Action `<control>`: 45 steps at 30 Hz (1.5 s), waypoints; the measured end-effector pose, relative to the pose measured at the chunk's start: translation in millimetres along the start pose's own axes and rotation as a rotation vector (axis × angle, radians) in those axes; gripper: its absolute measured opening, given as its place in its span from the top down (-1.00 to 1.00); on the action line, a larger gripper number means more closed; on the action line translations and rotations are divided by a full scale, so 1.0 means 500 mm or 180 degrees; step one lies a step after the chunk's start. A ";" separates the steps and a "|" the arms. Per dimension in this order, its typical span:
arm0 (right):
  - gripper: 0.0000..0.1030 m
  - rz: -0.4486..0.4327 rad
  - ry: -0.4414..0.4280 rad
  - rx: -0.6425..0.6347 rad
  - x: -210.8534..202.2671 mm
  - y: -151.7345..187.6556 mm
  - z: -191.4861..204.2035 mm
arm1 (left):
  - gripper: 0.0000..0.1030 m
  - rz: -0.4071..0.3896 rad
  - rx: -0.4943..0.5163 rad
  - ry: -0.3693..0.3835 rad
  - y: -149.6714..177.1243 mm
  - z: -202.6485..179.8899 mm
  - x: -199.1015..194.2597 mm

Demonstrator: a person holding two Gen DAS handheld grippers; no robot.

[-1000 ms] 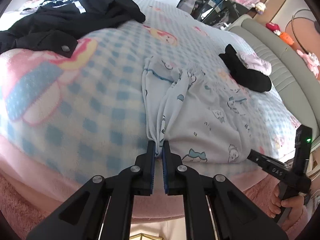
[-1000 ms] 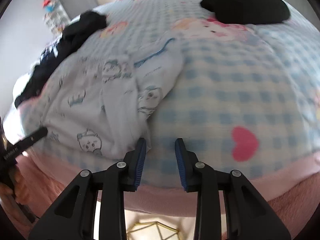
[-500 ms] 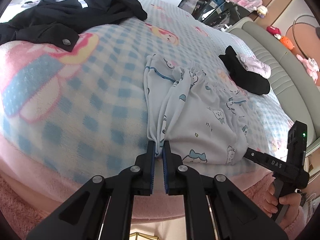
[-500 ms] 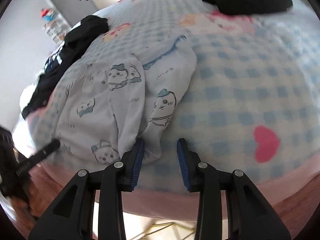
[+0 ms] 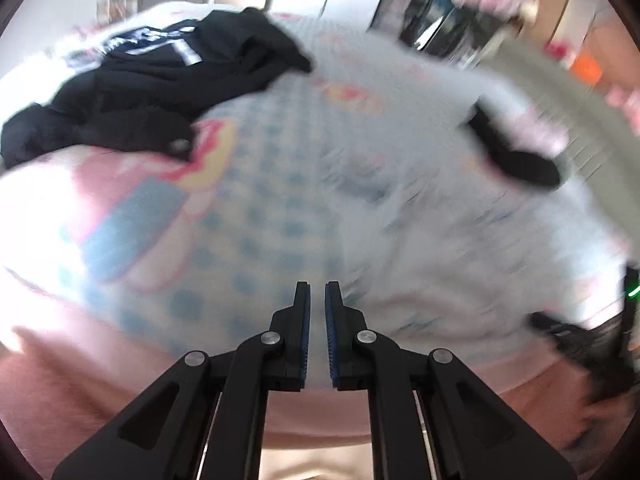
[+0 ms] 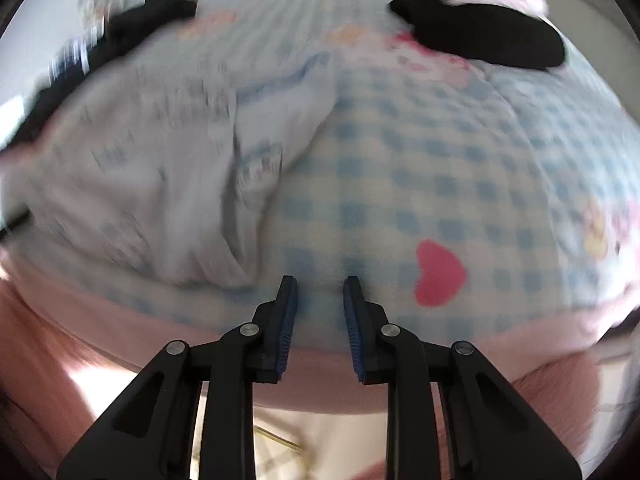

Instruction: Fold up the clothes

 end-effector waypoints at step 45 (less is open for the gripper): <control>0.39 -0.0244 -0.0401 -0.0415 0.137 -0.181 0.148 | 0.61 0.0386 0.0517 -0.0072 -0.116 -0.090 0.210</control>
Point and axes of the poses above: each gripper's, at about its wrist camera, not at the fingertips, and x roughly the way its jaws point, z to its left, y to its underside, the point moved 6 cm from there along x, roughly the way its jaws point, and after that the axes turned 6 degrees about y, right-handed, at the moved point
